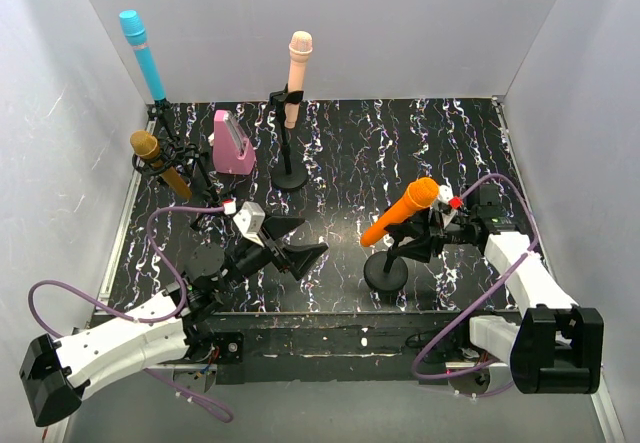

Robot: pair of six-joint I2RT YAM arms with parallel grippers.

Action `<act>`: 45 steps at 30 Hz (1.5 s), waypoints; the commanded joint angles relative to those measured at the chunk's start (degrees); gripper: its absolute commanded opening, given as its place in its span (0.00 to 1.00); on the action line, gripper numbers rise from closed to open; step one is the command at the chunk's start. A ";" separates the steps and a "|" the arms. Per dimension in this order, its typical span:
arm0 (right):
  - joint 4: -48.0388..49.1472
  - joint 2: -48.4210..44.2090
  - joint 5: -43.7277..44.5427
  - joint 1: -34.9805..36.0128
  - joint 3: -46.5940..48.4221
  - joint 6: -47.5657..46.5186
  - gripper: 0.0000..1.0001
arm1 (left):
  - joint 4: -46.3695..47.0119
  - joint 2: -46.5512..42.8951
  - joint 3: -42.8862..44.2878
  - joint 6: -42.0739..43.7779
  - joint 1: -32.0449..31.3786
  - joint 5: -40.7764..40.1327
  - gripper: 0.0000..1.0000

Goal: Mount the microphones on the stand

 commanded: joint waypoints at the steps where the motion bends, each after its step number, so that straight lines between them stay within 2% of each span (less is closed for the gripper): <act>1: -0.68 2.13 -2.64 1.99 1.56 -1.36 0.52 | 0.29 -0.78 0.50 -0.62 -0.10 0.57 0.98; 3: -3.57 3.28 -2.82 2.70 2.88 -4.17 0.44 | 0.03 -1.04 0.49 -0.45 -0.10 0.39 0.98; 5: -9.09 4.77 -3.26 2.97 4.89 -8.99 0.31 | -0.67 -1.39 0.76 -0.27 -0.10 0.22 0.98; 8: -21.47 7.49 -3.26 2.97 9.11 -20.84 0.02 | -2.08 -1.92 1.28 -0.01 -0.10 0.13 0.98; 12: -39.58 12.41 -3.79 1.13 16.83 -39.21 0.01 | -3.92 -3.23 1.37 -0.01 -0.10 0.39 0.98; 18: -62.16 26.45 -9.22 -11.34 37.65 -59.34 0.01 | -8.32 -5.61 2.51 1.48 -0.10 -0.31 0.98; 22: -63.00 33.33 -15.03 -15.31 49.18 -56.74 0.01 | -10.95 -5.35 4.36 2.45 -0.10 -0.23 0.98; 26: -63.00 37.11 -15.12 -14.79 52.10 -56.48 0.01 | -12.28 -3.94 5.85 2.37 -0.10 -0.31 0.98; 30: -62.92 38.79 -14.34 -12.77 53.42 -48.67 0.01 | -11.84 -1.84 6.65 2.19 -0.10 -0.31 0.98; 37: -62.92 38.79 -15.12 -5.13 53.15 -41.47 0.01 | -12.01 2.82 9.46 3.16 -0.10 0.57 0.98; 40: -63.00 39.50 -15.04 1.63 55.96 -32.24 0.01 | -11.58 4.05 9.55 3.42 -0.19 0.65 0.98; 45: -62.92 37.47 -14.25 9.64 57.81 -28.80 0.01 | -8.59 5.28 7.71 4.12 -0.10 -0.31 0.98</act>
